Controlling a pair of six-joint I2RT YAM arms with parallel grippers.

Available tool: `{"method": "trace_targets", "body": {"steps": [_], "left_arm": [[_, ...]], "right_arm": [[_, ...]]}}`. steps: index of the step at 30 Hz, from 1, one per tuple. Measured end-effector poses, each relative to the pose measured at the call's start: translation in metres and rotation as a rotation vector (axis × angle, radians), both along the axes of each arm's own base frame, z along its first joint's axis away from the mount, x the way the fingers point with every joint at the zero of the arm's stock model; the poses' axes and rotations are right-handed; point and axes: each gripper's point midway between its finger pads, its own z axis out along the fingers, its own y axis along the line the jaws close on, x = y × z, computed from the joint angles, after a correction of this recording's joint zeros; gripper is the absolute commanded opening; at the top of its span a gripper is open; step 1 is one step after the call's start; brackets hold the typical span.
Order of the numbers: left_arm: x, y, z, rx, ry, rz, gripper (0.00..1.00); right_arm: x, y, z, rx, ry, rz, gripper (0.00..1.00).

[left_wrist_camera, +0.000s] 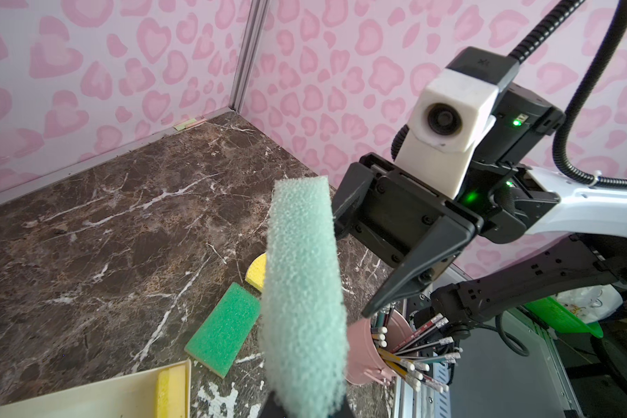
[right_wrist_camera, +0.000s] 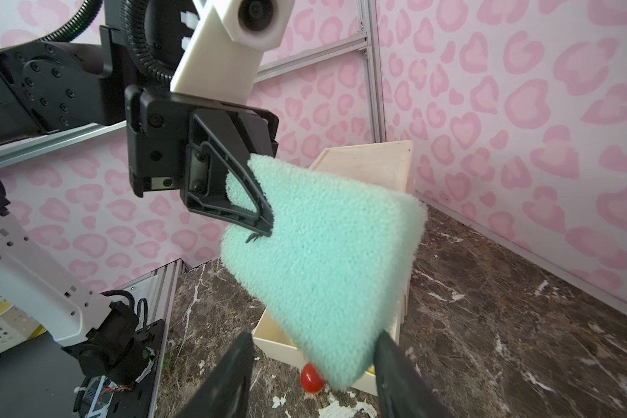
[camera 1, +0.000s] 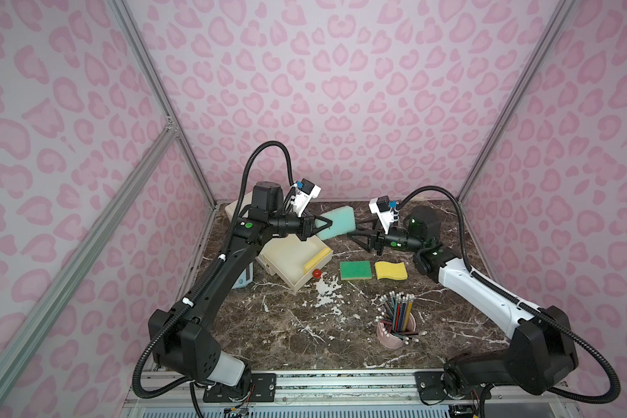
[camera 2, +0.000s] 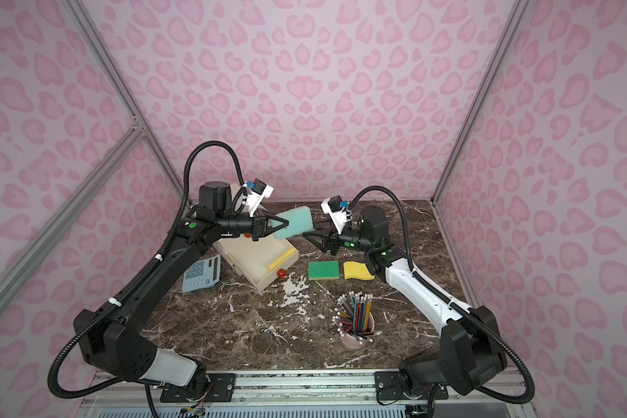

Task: Take the sponge out of the drawer
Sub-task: Pick up the sponge from the drawer.

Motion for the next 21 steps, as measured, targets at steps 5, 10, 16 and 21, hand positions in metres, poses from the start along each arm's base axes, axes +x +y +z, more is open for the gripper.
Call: {"method": "trace_targets", "body": {"steps": [5,10,16,21], "left_arm": [[-0.009,-0.001,-0.002,0.006,-0.023,-0.033,0.03],[-0.012,-0.001,-0.009,0.028,-0.026,-0.042,0.03],[-0.012,0.000,-0.012,0.045,-0.030,-0.036,0.03],[-0.013,0.000,-0.013,0.043,-0.029,-0.041,0.03]], "right_arm": [[-0.001,0.001,0.001,0.013,0.015,0.012,0.56],[0.009,-0.010,0.003,0.033,0.029,-0.031,0.59],[0.015,-0.030,0.006,0.067,0.057,-0.074,0.60],[0.004,-0.022,0.005,0.107,0.067,0.017,0.61]]}}
